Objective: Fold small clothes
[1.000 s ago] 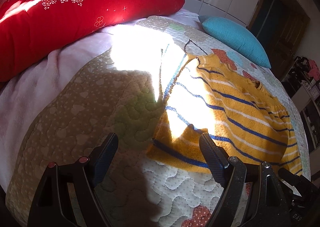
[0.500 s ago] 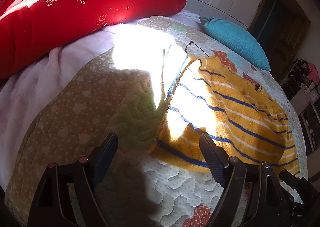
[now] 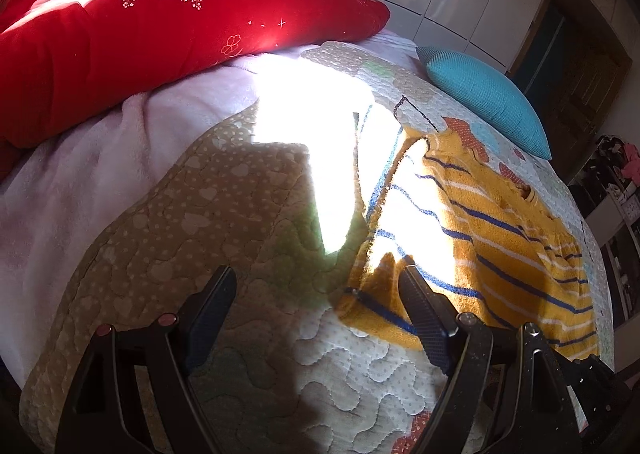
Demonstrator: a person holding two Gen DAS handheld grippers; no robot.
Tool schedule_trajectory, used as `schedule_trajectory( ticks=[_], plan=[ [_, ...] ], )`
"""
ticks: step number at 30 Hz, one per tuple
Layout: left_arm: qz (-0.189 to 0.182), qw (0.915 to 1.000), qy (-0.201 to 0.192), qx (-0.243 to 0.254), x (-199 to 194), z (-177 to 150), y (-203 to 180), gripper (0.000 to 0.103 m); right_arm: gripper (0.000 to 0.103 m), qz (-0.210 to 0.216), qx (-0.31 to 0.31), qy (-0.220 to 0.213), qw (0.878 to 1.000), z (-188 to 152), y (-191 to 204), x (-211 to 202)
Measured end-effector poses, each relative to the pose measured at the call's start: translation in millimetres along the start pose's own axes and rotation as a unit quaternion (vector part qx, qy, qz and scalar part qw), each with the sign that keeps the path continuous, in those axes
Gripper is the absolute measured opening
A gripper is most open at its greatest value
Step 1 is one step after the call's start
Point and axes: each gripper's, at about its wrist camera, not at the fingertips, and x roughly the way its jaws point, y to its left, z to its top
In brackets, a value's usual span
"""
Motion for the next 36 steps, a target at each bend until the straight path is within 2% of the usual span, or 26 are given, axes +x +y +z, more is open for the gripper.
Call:
schedule_trajectory(
  ticks=[3, 5, 11, 18, 19, 22, 23, 26, 28, 30, 33, 36],
  plan=[
    [0.023, 0.9994, -0.018, -0.02, -6, 7, 19, 0.082, 0.069, -0.007, -0.024, 0.001, 1.0, 10, 16, 14],
    [0.036, 0.9977, -0.027, -0.05, -11, 13, 39, 0.082, 0.069, -0.016, -0.043, 0.003, 0.999, 18, 27, 26],
    [0.043, 0.9895, -0.033, -0.134, -17, 21, 90, 0.083, 0.069, -0.074, -0.113, 0.006, 0.991, 44, 64, 60],
    [0.039, 0.9862, -0.037, -0.156, -21, 21, 102, 0.083, 0.068, -0.142, -0.153, 0.003, 0.978, 76, 100, 91],
    [0.039, 0.986, -0.038, -0.158, -21, 21, 103, 0.083, 0.063, -0.149, -0.159, 0.004, 0.976, 80, 104, 95],
    [0.041, 0.9857, -0.04, -0.158, -21, 22, 102, 0.083, 0.03, -0.158, -0.156, 0.01, 0.975, 91, 110, 102],
    [0.039, 0.986, -0.039, -0.158, -21, 22, 101, 0.083, 0.023, -0.158, -0.151, 0.009, 0.976, 93, 108, 100],
    [0.038, 0.9867, -0.04, -0.153, -21, 23, 96, 0.083, 0.017, -0.119, -0.099, -0.001, 0.988, 105, 84, 81],
    [0.036, 0.987, -0.043, -0.15, -22, 23, 91, 0.083, 0.016, -0.094, -0.043, -0.019, 0.994, 115, 52, 56],
    [0.036, 0.9877, -0.048, -0.144, -23, 22, 84, 0.083, 0.015, -0.075, 0.025, -0.041, 0.996, 123, 13, 27],
    [0.036, 0.9895, -0.051, -0.131, -23, 21, 74, 0.083, 0.015, -0.059, 0.122, -0.072, 0.988, 119, -62, -18],
    [0.035, 0.9913, -0.049, -0.117, -20, 20, 64, 0.083, 0.015, -0.071, 0.21, -0.094, 0.971, 91, -141, -57]
  ],
)
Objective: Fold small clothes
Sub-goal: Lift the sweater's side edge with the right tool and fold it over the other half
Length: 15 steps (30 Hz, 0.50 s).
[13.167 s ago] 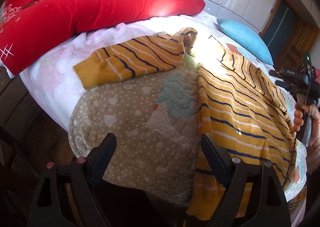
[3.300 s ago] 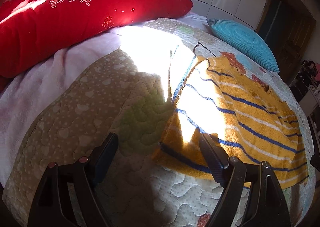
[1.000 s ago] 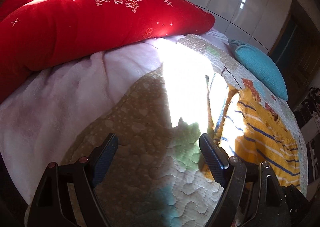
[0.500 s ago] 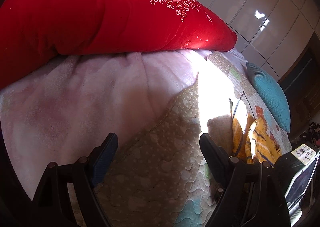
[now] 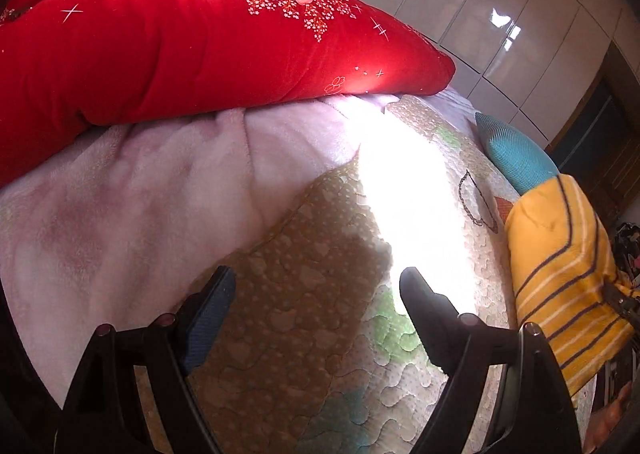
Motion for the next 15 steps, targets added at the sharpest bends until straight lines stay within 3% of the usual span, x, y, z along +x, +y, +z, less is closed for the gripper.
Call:
schedule_trajectory(
  ticks=[5, 8, 12, 15],
  plan=[
    [-0.016, 0.9996, 0.001, 0.021, 1, -7, -19, 0.083, 0.015, -0.052, 0.103, 0.032, 0.993, -31, -123, -4],
    [-0.023, 0.999, 0.003, 0.039, 0, -15, -33, 0.083, 0.015, -0.008, 0.165, 0.061, 0.984, -61, -167, 7],
    [-0.034, 0.9961, 0.005, 0.081, 0, -31, -61, 0.083, 0.015, 0.025, 0.181, 0.051, 0.982, -73, -177, 4],
    [-0.052, 0.9919, 0.031, 0.112, 1, -44, -86, 0.083, 0.015, 0.038, 0.176, 0.046, 0.983, -77, -177, 1]
  ],
)
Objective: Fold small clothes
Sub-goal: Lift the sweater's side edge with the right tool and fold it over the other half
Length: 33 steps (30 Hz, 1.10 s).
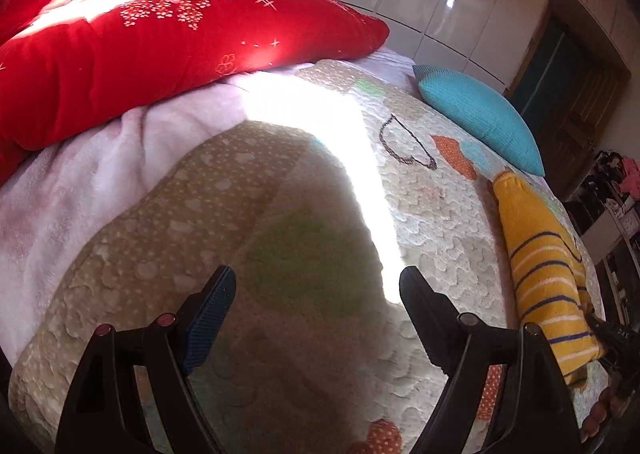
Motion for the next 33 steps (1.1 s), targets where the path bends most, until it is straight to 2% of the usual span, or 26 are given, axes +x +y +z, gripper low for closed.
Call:
schedule_trajectory(
  ticks=[6, 9, 14, 16, 18, 20, 22, 26, 27, 28, 31, 33],
  plan=[
    [-0.043, 0.996, 0.029, 0.073, -9, -22, -58, 0.083, 0.015, 0.021, -0.005, 0.012, 1.0, -8, -23, -3],
    [-0.06, 0.9913, 0.04, 0.11, -9, -29, -91, 0.083, 0.021, 0.022, -0.029, 0.018, 0.999, -9, -26, -12],
    [-0.086, 0.9825, 0.041, 0.16, -2, -31, -147, 0.083, 0.025, 0.042, -0.038, -0.044, 0.997, 16, -23, -60],
    [-0.098, 0.9787, 0.039, 0.176, 5, -35, -168, 0.083, 0.025, 0.061, -0.045, -0.045, 0.996, 35, -13, -63],
    [-0.103, 0.9745, 0.051, 0.193, 18, -45, -185, 0.083, 0.028, 0.094, -0.052, -0.027, 0.994, 54, 4, -53],
    [-0.096, 0.9695, 0.093, 0.205, 37, -61, -198, 0.083, 0.028, 0.135, -0.065, 0.003, 0.989, 70, 28, -32],
    [-0.103, 0.9671, 0.13, 0.193, 52, -75, -198, 0.083, 0.028, 0.166, -0.076, 0.036, 0.983, 82, 52, -2],
    [-0.11, 0.9689, 0.111, 0.192, 32, -78, -192, 0.083, 0.031, 0.24, -0.025, 0.139, 0.96, 88, 75, 76],
    [-0.112, 0.9696, 0.103, 0.191, 23, -77, -189, 0.083, 0.031, 0.236, -0.009, 0.153, 0.96, 87, 74, 92],
    [-0.109, 0.9706, 0.093, 0.193, 14, -76, -185, 0.083, 0.03, 0.217, -0.001, 0.151, 0.964, 87, 70, 103],
    [-0.091, 0.9731, 0.055, 0.204, -12, -74, -169, 0.083, 0.0, 0.165, 0.02, 0.127, 0.978, 89, 40, 114],
    [-0.082, 0.9749, 0.034, 0.204, -24, -71, -157, 0.085, 0.0, 0.168, 0.061, 0.112, 0.977, 89, 9, 111]
  ],
)
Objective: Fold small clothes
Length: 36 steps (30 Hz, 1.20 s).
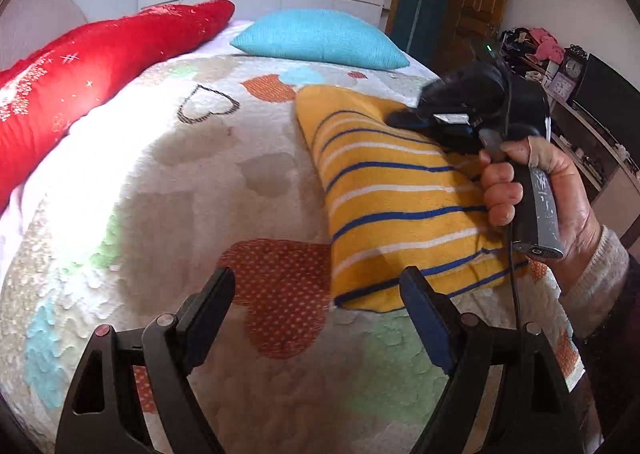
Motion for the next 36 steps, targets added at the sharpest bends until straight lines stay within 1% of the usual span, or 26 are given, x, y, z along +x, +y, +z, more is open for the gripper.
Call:
schedule_trajectory(
  ticks=[1, 3, 5, 6, 8, 10, 12, 13, 14, 15, 16, 17, 19, 20, 22, 24, 25, 26, 27, 29, 32, 34, 36],
  plan=[
    [0.006, 0.9999, -0.011, -0.002, -5, -1, 5, 0.086, 0.0, 0.004, 0.018, -0.01, 1.0, -1, -13, -9],
    [0.025, 0.9989, -0.038, -0.009, -16, -3, 13, 0.094, 0.0, 0.008, 0.039, -0.024, 0.999, 0, -34, -29],
    [0.04, 0.9969, -0.065, -0.02, -24, -3, 19, 0.099, 0.0, -0.01, 0.035, -0.035, 0.999, -2, -41, -47],
    [0.048, 0.9957, -0.075, -0.026, -27, -3, 22, 0.101, 0.0, -0.028, 0.03, -0.042, 0.998, -3, -41, -59],
    [0.054, 0.9943, -0.085, -0.036, -33, -1, 25, 0.101, 0.016, -0.056, 0.014, -0.065, 0.996, -9, -35, -82],
    [0.052, 0.9939, -0.085, -0.048, -37, 1, 26, 0.101, 0.026, -0.053, -0.013, -0.087, 0.995, -16, -23, -103],
    [0.051, 0.9933, -0.085, -0.058, -42, 2, 25, 0.101, 0.027, -0.032, -0.046, -0.096, 0.994, -27, -7, -115],
    [0.05, 0.9936, -0.08, -0.062, -43, 2, 23, 0.101, 0.031, -0.017, -0.063, -0.093, 0.994, -32, 2, -115],
    [0.049, 0.994, -0.075, -0.062, -44, 2, 21, 0.101, 0.04, -0.001, -0.079, -0.083, 0.993, -39, 10, -112],
    [0.052, 0.9941, -0.074, -0.06, -44, 2, 17, 0.101, 0.043, 0.015, -0.092, -0.065, 0.994, -45, 16, -103],
    [0.061, 0.9938, -0.076, -0.054, -46, 1, 12, 0.101, 0.044, 0.026, -0.1, -0.047, 0.994, -50, 19, -93],
    [0.075, 0.9927, -0.083, -0.045, -48, 1, 6, 0.101, 0.044, 0.021, -0.103, -0.035, 0.994, -57, 20, -82],
    [0.114, 0.9875, -0.107, -0.025, -58, -2, -5, 0.101, 0.043, -0.016, -0.096, -0.035, 0.995, -62, 7, -73],
    [0.132, 0.9839, -0.12, -0.014, -63, -2, -10, 0.101, 0.035, -0.018, -0.085, -0.04, 0.995, -63, -5, -73],
    [0.157, 0.9771, -0.143, -0.003, -71, -2, -14, 0.103, 0.021, -0.002, -0.057, -0.048, 0.997, -62, -29, -80],
    [0.172, 0.9723, -0.158, -0.002, -77, -1, -15, 0.103, 0.02, 0.002, -0.043, -0.061, 0.997, -65, -43, -96],
    [0.171, 0.9725, -0.158, -0.006, -77, -1, -15, 0.103, 0.028, -0.017, -0.046, -0.072, 0.996, -68, -45, -106],
    [0.162, 0.9745, -0.155, -0.01, -77, -1, -14, 0.103, 0.051, -0.052, -0.055, -0.082, 0.994, -72, -45, -116],
    [0.15, 0.9774, -0.148, -0.014, -75, -1, -14, 0.103, 0.057, -0.071, -0.065, -0.093, 0.991, -78, -46, -126],
    [0.137, 0.9827, -0.123, -0.017, -67, 0, -16, 0.103, 0.058, -0.072, -0.079, -0.103, 0.989, -90, -48, -144],
    [0.127, 0.9893, -0.07, -0.011, -47, -5, -22, 0.103, 0.058, -0.089, -0.095, -0.108, 0.986, -109, -52, -162],
    [0.12, 0.9921, -0.035, -0.006, -34, -9, -27, 0.103, 0.058, -0.099, -0.101, -0.111, 0.984, -120, -56, -169],
    [0.111, 0.9938, -0.012, -0.002, -23, -14, -29, 0.103, 0.058, -0.1, -0.099, -0.112, 0.984, -129, -59, -170]
  ],
)
